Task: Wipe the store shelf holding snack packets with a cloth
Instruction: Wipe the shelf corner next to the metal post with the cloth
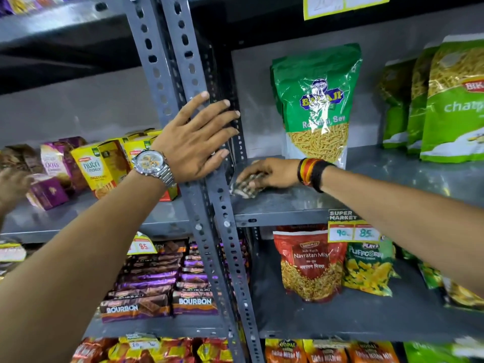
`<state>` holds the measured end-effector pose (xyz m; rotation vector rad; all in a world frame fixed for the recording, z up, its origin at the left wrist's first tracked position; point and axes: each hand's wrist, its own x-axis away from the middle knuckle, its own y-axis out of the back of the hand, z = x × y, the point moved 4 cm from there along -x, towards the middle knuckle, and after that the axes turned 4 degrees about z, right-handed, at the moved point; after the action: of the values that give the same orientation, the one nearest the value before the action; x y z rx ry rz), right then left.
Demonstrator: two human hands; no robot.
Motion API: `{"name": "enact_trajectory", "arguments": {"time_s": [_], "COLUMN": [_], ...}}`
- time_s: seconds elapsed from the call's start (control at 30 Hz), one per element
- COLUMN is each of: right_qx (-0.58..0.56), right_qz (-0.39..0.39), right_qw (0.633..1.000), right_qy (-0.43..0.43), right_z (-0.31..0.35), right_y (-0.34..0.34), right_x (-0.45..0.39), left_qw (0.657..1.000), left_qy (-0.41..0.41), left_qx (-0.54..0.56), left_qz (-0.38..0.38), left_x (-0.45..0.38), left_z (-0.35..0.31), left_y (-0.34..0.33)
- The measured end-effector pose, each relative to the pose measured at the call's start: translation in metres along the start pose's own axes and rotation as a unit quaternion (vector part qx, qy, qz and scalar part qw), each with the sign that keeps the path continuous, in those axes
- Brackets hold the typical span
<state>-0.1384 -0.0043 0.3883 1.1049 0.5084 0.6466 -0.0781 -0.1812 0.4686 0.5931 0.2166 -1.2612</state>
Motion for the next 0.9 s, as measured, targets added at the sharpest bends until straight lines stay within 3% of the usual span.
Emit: {"name": "enact_trajectory", "arguments": {"time_s": [0.13,0.33,0.5,0.7,0.8,0.9], "right_qx": [0.022,-0.03,-0.071,0.017,0.025,-0.035], "right_qz": [-0.031,0.043,-0.05,-0.07,-0.026,0.005], "right_qw": [0.999,0.998,0.994,0.995,0.999,0.999], "right_qy": [-0.012,-0.027,-0.061,-0.075,-0.036,-0.031], "right_z": [-0.002,-0.007,-0.004,-0.012,-0.006,-0.005], "right_y": [-0.016,-0.012,0.008,-0.017,-0.021,-0.01], "right_x": [-0.003,0.05,0.029,0.026,0.068,0.104], "left_qw": [1.0,1.0,1.0,1.0,1.0,1.0], "left_qy": [0.002,0.001,0.004,0.001,0.002,0.005], "left_qx": [0.003,0.004,0.014,0.011,0.012,0.011], "left_qz": [-0.007,-0.021,-0.009,-0.009,-0.01,-0.011], "left_x": [0.001,0.003,0.002,0.004,0.002,0.004], "left_z": [0.0,0.0,0.0,0.0,0.001,0.0], "left_y": [0.001,0.0,0.002,0.003,0.003,0.0]}}
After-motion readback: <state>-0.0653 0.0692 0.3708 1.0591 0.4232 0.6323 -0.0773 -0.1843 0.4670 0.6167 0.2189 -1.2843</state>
